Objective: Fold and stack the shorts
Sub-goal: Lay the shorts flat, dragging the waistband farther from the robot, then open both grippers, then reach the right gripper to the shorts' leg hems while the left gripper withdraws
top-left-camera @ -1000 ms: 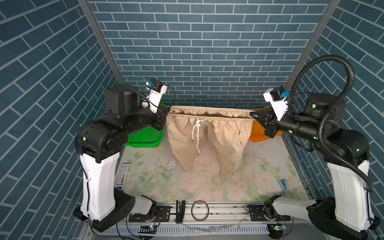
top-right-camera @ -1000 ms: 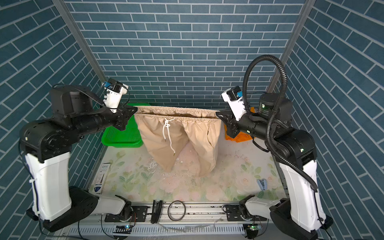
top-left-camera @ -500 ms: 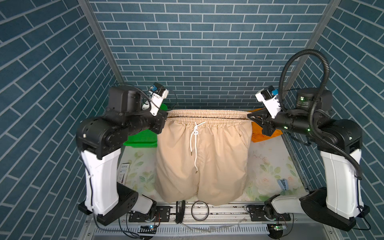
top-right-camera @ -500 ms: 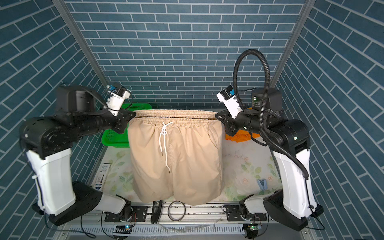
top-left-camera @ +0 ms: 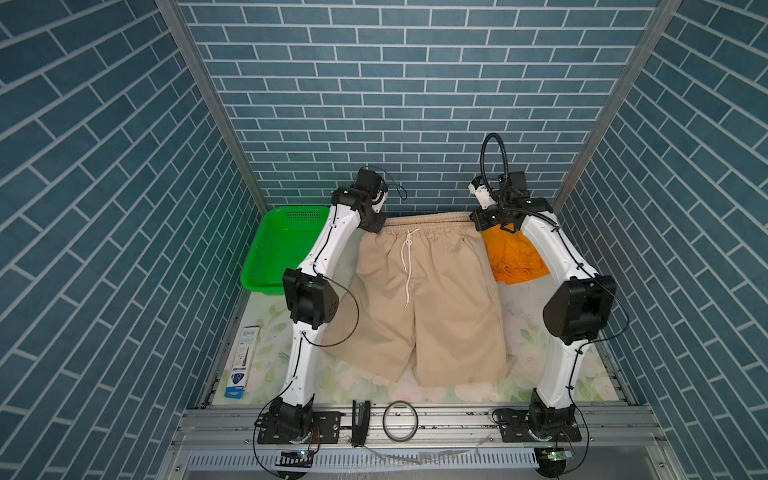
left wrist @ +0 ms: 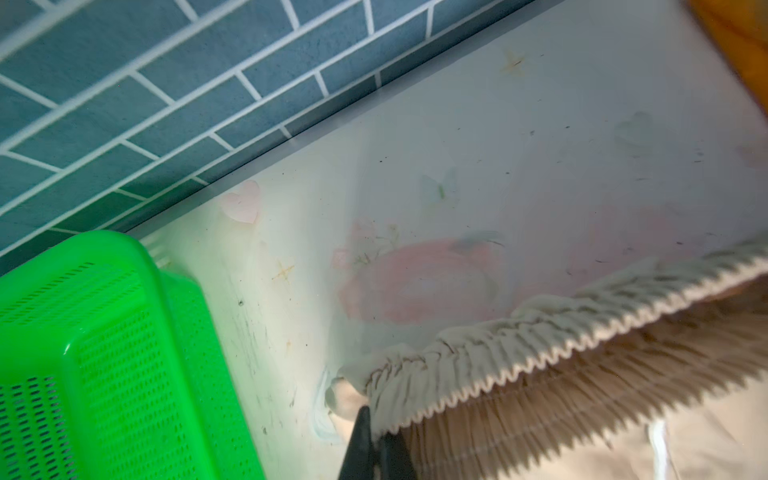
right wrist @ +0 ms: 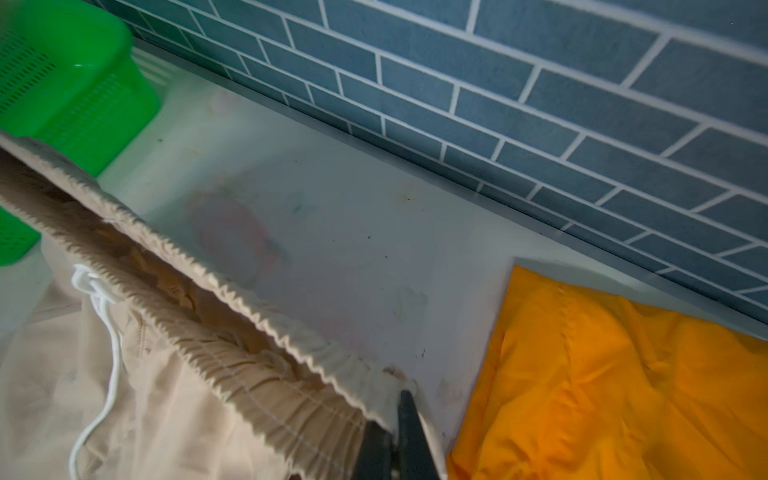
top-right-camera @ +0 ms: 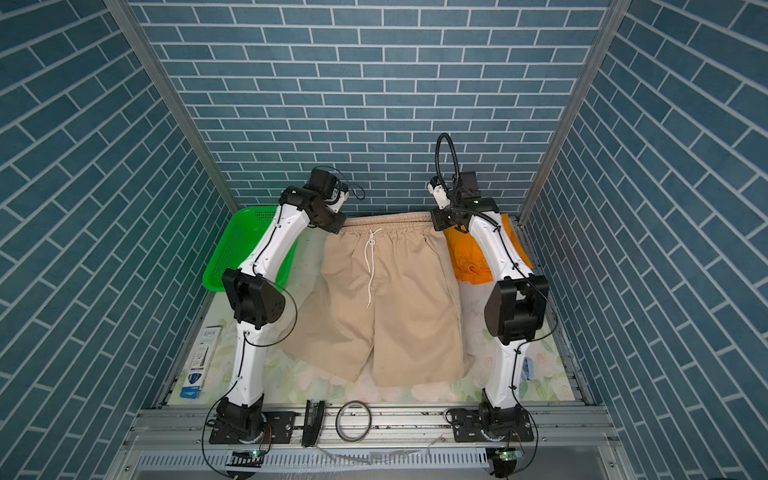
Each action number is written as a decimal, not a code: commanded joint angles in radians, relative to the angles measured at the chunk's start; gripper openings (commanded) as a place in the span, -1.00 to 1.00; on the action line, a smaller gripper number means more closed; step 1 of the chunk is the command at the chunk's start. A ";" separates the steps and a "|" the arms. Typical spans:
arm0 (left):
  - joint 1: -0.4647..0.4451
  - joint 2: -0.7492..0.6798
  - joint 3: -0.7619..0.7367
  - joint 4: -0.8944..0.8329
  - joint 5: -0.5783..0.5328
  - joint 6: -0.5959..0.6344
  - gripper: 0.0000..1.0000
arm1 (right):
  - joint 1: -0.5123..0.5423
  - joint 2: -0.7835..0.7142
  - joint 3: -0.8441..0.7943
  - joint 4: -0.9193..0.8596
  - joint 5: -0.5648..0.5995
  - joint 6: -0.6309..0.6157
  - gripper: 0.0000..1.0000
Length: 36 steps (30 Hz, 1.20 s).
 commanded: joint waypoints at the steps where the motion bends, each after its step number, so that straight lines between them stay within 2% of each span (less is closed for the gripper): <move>1: 0.052 0.013 0.044 0.060 -0.123 0.017 -1.00 | -0.042 0.113 0.135 0.110 0.044 0.006 -1.00; 6: 0.062 0.070 0.015 0.136 -0.140 0.036 -1.00 | -0.041 0.346 0.306 0.134 0.008 0.068 -1.00; 7: 0.063 0.077 0.004 0.157 -0.139 0.045 -1.00 | -0.040 0.383 0.341 0.137 -0.003 0.084 -0.91; 8: 0.063 0.085 -0.004 0.175 -0.136 0.058 -0.91 | -0.040 0.416 0.378 0.135 -0.021 0.104 -0.70; 9: 0.063 0.092 -0.008 0.188 -0.134 0.070 -0.74 | -0.040 0.440 0.410 0.128 -0.041 0.120 -0.52; 10: 0.064 0.101 -0.007 0.197 -0.139 0.079 -0.36 | -0.039 0.460 0.439 0.121 -0.071 0.135 -0.34; 11: 0.064 0.108 -0.004 0.203 -0.149 0.080 -0.17 | -0.038 0.465 0.452 0.123 -0.095 0.152 -0.21; 12: 0.067 0.109 -0.003 0.208 -0.152 0.077 -0.07 | -0.036 0.463 0.453 0.126 -0.109 0.166 -0.12; 14: 0.072 0.105 0.001 0.208 -0.137 0.060 0.47 | -0.029 0.434 0.432 0.123 -0.137 0.195 0.04; 15: 0.074 0.098 0.001 0.206 -0.133 0.051 0.84 | -0.026 0.410 0.414 0.121 -0.146 0.206 0.08; 16: 0.074 0.089 0.001 0.200 -0.124 0.045 0.99 | -0.021 0.372 0.377 0.120 -0.152 0.224 0.11; 18: 0.074 0.066 0.004 0.175 -0.107 0.026 0.99 | -0.009 0.275 0.278 0.126 -0.137 0.252 0.16; 22: 0.074 -0.010 -0.007 0.102 -0.045 -0.024 0.99 | 0.023 0.036 0.049 0.127 -0.012 0.316 0.34; 25: 0.074 -0.067 -0.016 0.072 0.011 -0.048 0.99 | 0.021 -0.047 -0.022 0.129 0.109 0.334 0.39; 27: 0.074 -0.097 -0.025 0.072 0.028 -0.052 0.99 | 0.011 -0.054 -0.009 0.123 0.166 0.322 0.55; 32: 0.076 -0.119 -0.039 0.097 0.053 -0.003 0.99 | -0.003 0.008 0.128 0.043 0.063 0.298 0.57; 34: 0.076 -0.139 -0.073 0.099 0.071 -0.002 0.99 | 0.008 -0.024 0.078 0.047 0.005 0.314 0.55; 36: 0.077 -0.179 -0.135 0.116 0.086 -0.026 0.99 | 0.038 -0.102 -0.033 0.063 0.000 0.322 0.55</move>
